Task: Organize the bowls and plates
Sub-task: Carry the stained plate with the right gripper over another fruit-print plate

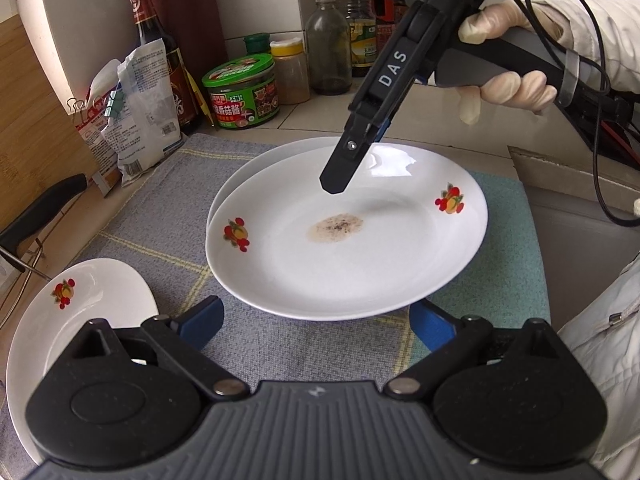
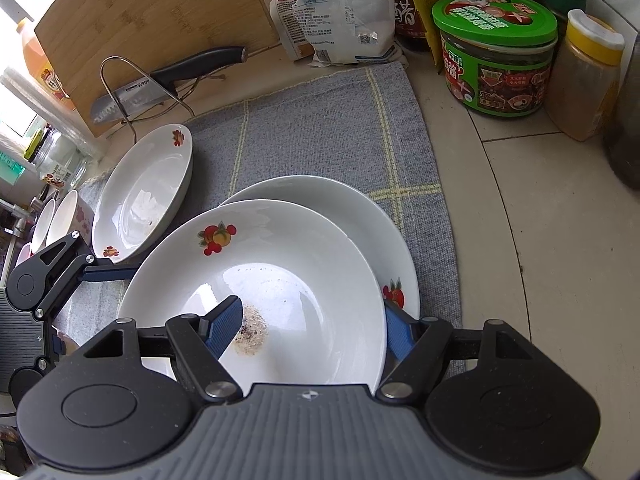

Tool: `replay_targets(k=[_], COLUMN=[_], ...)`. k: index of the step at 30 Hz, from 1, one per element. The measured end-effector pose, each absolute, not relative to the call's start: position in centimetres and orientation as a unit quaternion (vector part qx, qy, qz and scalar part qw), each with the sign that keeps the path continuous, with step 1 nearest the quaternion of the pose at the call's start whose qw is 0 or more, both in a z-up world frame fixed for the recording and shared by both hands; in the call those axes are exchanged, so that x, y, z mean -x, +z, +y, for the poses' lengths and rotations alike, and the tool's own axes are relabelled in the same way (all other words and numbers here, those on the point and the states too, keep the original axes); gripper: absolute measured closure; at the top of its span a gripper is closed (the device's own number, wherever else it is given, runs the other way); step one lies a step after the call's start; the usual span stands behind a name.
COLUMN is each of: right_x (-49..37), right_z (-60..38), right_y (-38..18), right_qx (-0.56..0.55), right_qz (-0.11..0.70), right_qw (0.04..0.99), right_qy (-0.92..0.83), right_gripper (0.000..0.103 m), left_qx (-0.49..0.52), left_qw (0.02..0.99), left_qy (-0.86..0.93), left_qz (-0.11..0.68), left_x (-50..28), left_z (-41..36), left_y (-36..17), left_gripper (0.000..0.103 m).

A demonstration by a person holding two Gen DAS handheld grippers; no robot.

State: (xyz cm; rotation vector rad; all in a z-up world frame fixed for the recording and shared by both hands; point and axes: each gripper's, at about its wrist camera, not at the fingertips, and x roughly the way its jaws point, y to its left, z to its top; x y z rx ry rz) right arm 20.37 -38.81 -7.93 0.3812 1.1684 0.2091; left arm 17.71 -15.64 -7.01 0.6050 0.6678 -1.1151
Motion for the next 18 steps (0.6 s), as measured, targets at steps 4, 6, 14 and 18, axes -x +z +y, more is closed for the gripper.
replay_targets(k=[4, 6, 14, 18], right_x=[-20.30, -20.28, -19.88, -19.57], right_z=[-38.87, -38.89, -39.10, -39.04], right_y=[-7.80, -7.73, -7.26, -6.93], right_qx=[-0.181, -0.180, -0.187, -0.185], right_qz=[0.548, 0.548, 0.545, 0.541], right_qw=[0.812, 0.811, 0.813, 0.816], right_qy=[0.095, 0.095, 0.089, 0.087], right_gripper=[0.024, 0.024, 0.022, 0.020], left_qx=[-0.278, -0.277, -0.272, -0.272], left_qw=[0.756, 0.756, 0.758, 0.756], left_qy=[-0.506, -0.505, -0.506, -0.511], left_qz=[0.310, 0.312, 0.307, 0.305], left_x=[-17.82, -17.79, -17.59, -17.47], left_z=[-15.28, -15.14, -15.02, -15.06], left_y=[-7.10, -7.18, -6.97, -6.93], left_gripper=[0.004, 0.004, 0.004, 0.004])
